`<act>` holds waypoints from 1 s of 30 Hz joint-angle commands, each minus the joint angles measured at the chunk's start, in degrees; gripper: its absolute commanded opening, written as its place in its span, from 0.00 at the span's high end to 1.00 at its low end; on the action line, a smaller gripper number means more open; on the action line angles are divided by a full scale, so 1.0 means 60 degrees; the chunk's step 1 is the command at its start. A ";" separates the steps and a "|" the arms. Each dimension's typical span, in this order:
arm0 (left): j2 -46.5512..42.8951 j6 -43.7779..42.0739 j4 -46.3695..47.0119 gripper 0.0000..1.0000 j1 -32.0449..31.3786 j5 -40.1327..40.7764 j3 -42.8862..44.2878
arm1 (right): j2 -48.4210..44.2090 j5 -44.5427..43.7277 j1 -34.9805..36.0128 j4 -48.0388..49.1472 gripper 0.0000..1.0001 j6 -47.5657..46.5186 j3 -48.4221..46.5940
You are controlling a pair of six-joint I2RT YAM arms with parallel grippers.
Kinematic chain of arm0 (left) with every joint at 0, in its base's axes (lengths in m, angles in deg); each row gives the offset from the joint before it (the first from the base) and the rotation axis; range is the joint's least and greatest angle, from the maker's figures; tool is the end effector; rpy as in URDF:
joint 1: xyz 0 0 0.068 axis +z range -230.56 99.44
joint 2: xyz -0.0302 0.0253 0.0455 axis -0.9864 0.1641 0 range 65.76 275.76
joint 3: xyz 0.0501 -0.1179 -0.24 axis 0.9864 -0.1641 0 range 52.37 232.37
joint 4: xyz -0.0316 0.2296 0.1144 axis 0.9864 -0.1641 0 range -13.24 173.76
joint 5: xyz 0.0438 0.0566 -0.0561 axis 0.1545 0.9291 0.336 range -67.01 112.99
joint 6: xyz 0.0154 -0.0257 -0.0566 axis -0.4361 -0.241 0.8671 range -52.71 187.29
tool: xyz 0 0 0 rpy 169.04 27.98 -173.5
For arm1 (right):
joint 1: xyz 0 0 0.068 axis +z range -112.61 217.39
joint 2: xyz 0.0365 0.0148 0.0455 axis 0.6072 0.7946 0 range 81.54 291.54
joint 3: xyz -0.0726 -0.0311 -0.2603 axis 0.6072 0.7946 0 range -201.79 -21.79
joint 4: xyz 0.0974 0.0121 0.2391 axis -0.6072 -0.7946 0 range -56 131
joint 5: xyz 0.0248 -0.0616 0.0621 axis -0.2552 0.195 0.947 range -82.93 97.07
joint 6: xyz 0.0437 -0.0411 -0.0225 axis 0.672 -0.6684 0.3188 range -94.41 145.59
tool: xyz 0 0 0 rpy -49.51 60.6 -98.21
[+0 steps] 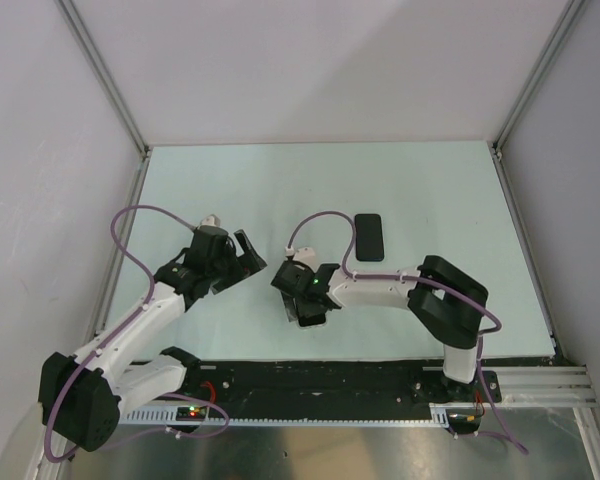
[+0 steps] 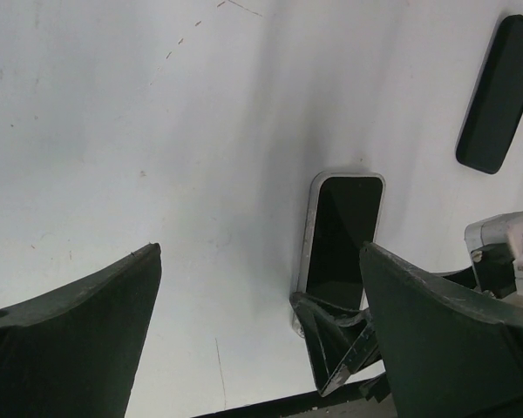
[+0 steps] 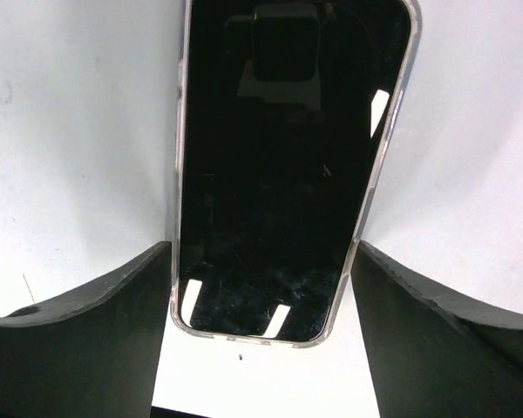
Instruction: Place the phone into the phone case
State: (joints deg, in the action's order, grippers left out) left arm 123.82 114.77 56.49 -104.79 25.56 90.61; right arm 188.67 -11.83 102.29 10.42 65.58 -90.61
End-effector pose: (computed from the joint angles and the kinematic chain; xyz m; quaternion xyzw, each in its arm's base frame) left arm 0.1949 -0.0852 0.2209 -0.1955 0.9097 -0.1973 0.3086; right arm 0.1707 0.3265 0.1492 -0.1798 0.9534 0.0448 0.2380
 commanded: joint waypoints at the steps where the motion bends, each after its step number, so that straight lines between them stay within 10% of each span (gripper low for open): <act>1: -0.0137 -0.0214 0.0074 0.00 0.0083 -0.0093 0.0088 | 0.0393 -0.0176 -0.0344 -0.0355 0.31 0.0548 -0.0143; 9: -0.0027 -0.0256 0.0070 0.00 0.0097 -0.0138 0.0143 | 0.0537 -0.0186 -0.1948 0.0194 0.56 -0.0472 -0.0555; 30: 0.0368 -0.0395 0.0091 0.00 0.0094 -0.0239 0.0427 | 0.2974 0.0149 -0.4346 -0.0470 0.53 -0.2657 -0.3976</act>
State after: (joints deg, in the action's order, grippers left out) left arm 125.83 113.74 56.38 -104.68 24.27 90.66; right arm 204.25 -8.55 78.25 9.10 52.42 -113.10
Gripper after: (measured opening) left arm 0.995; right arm 0.808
